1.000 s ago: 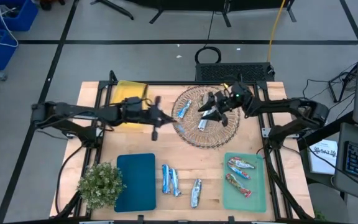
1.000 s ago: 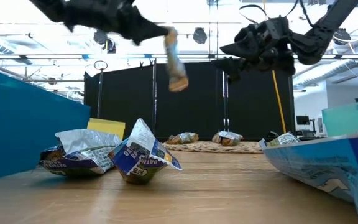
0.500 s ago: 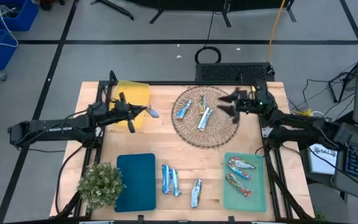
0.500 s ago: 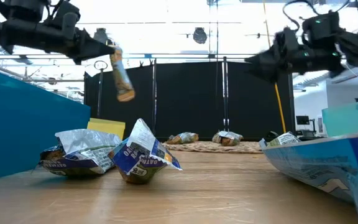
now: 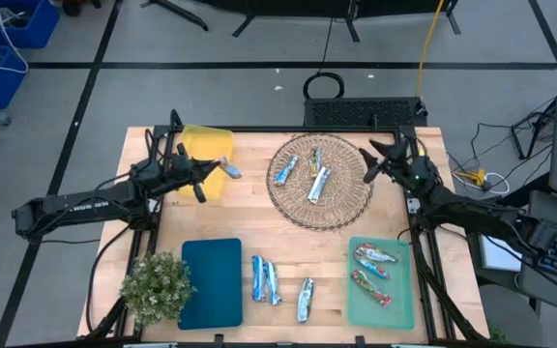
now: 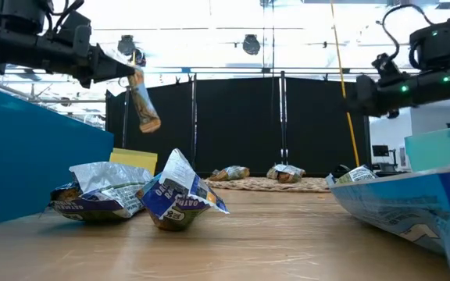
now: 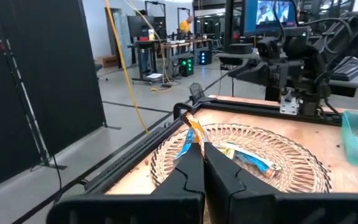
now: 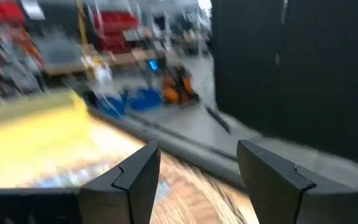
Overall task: Pick and place Granola Bars by type
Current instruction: Put the yellow granola bar into the yellow bin
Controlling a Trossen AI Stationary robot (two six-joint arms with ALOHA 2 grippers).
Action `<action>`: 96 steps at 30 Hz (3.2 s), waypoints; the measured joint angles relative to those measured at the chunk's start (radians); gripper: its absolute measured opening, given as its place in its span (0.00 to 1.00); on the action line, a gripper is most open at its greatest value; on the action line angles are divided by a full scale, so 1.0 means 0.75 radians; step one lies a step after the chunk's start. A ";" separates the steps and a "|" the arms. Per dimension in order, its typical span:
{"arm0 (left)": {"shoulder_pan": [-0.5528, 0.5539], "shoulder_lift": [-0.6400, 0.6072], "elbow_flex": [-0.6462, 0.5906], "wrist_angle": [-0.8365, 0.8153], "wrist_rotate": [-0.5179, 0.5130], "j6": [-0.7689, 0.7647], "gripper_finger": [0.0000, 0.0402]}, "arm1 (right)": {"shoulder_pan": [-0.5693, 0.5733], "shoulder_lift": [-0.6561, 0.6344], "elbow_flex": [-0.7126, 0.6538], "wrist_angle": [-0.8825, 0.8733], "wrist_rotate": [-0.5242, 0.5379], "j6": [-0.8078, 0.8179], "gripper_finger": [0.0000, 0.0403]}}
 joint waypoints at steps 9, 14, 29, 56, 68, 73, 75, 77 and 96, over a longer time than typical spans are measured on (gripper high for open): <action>0.011 0.001 0.000 -0.032 -0.006 -0.012 0.00 | 0.184 -0.091 -0.003 -0.249 0.295 -0.079 0.50; 0.018 0.001 0.000 -0.040 -0.006 -0.018 0.00 | 0.346 -0.151 -0.004 -0.241 0.299 -0.119 0.50; 0.037 0.001 0.000 -0.050 0.003 -0.038 0.00 | 0.931 -0.334 -0.005 -0.261 0.466 -0.364 0.50; 0.037 0.000 0.000 -0.107 0.005 -0.057 0.00 | 1.102 -0.649 -0.006 -0.691 0.084 -0.065 0.50; 0.037 -0.001 0.000 -0.109 -0.074 -0.177 0.00 | 1.102 -0.666 -0.006 -0.689 -0.201 0.052 0.50; 0.037 0.000 0.043 -0.122 -0.286 -0.226 0.00 | 1.102 -0.666 -0.006 -0.689 -0.201 0.075 0.50; 0.037 -0.001 0.089 -0.143 -0.348 -0.218 0.00 | 1.102 -0.666 -0.006 -0.689 -0.201 0.075 0.50; 0.037 0.000 0.146 -0.195 -0.445 -0.194 0.00 | 1.102 -0.666 -0.006 -0.689 -0.201 0.075 0.50; 0.288 0.404 0.653 -1.225 -0.537 -0.443 0.00 | 1.102 -0.666 -0.006 -0.689 -0.201 0.074 0.50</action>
